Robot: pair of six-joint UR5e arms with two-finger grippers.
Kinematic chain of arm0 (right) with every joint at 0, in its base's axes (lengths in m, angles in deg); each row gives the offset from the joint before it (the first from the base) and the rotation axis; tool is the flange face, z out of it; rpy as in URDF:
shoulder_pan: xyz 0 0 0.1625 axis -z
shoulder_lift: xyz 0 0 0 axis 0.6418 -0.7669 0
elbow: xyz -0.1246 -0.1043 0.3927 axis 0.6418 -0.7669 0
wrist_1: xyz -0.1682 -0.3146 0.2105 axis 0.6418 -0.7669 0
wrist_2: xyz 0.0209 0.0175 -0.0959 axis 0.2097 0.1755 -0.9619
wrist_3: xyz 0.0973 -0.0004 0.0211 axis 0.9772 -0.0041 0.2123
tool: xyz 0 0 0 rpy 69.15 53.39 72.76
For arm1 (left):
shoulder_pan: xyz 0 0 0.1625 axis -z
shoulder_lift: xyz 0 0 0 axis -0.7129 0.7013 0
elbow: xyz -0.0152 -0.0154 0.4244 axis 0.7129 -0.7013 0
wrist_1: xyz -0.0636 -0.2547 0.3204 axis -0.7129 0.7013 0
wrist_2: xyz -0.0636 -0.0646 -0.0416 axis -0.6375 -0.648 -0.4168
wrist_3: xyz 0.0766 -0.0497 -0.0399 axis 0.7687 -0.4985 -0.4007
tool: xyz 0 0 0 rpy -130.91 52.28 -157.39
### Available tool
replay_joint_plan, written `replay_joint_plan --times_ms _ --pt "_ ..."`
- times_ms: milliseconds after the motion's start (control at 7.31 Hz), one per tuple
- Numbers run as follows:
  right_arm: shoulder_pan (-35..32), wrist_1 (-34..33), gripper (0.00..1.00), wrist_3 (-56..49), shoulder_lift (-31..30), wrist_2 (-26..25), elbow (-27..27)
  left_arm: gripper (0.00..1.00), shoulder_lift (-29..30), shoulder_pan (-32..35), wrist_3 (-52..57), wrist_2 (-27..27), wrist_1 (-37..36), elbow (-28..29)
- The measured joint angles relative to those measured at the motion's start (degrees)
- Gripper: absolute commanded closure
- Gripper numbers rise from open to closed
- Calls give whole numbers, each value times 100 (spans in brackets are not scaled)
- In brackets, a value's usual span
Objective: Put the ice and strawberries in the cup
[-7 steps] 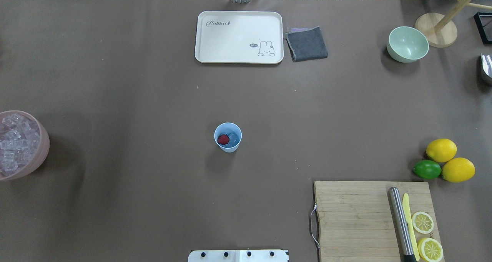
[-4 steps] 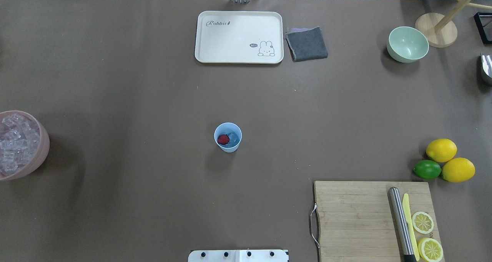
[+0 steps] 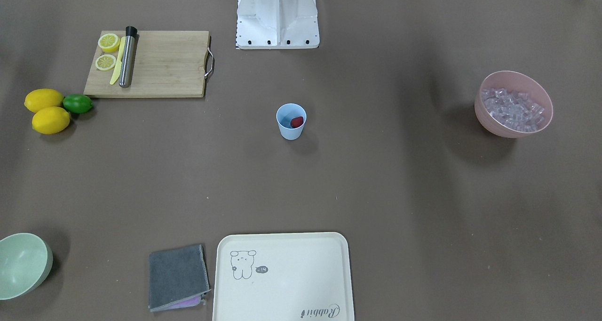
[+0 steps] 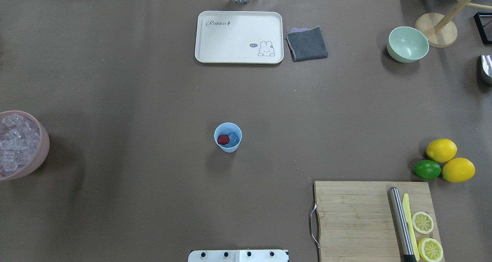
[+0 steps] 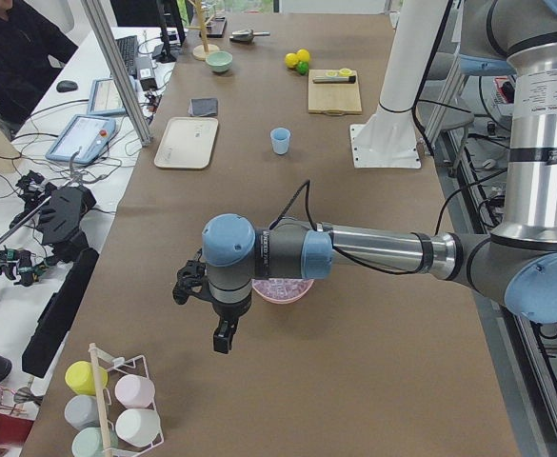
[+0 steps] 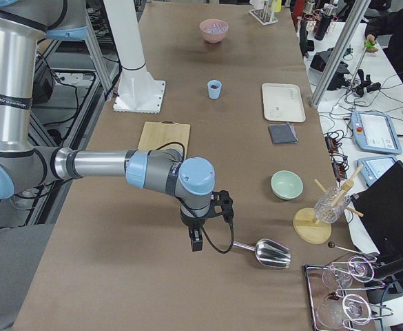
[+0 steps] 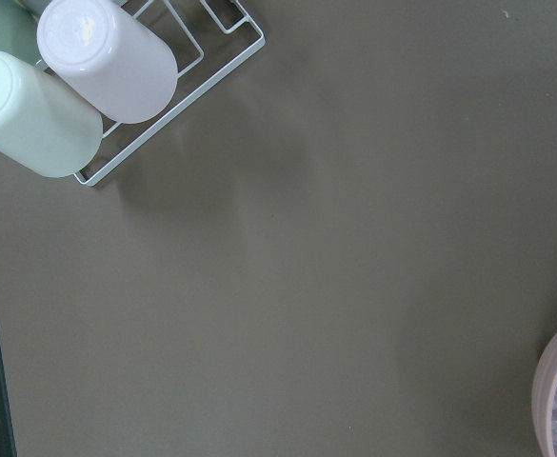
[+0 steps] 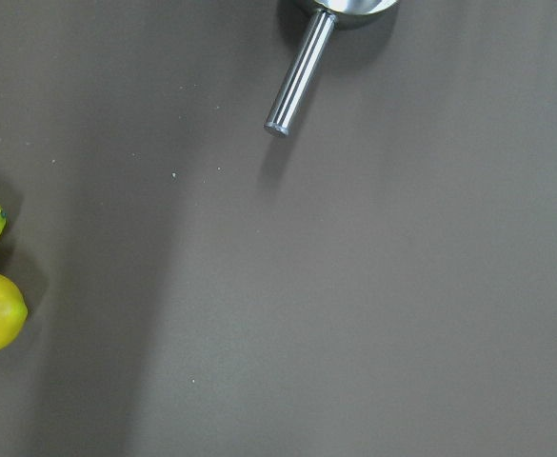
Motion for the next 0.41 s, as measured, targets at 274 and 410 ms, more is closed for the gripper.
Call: replay_joint_plan --times_ms 274,410 --pt "0 0 0 1 3 0 6 2 -317 -5 -4 -3 530 -3" --pt "0 0 0 1 6 8 12 2 -393 -18 -17 -7 680 -3"
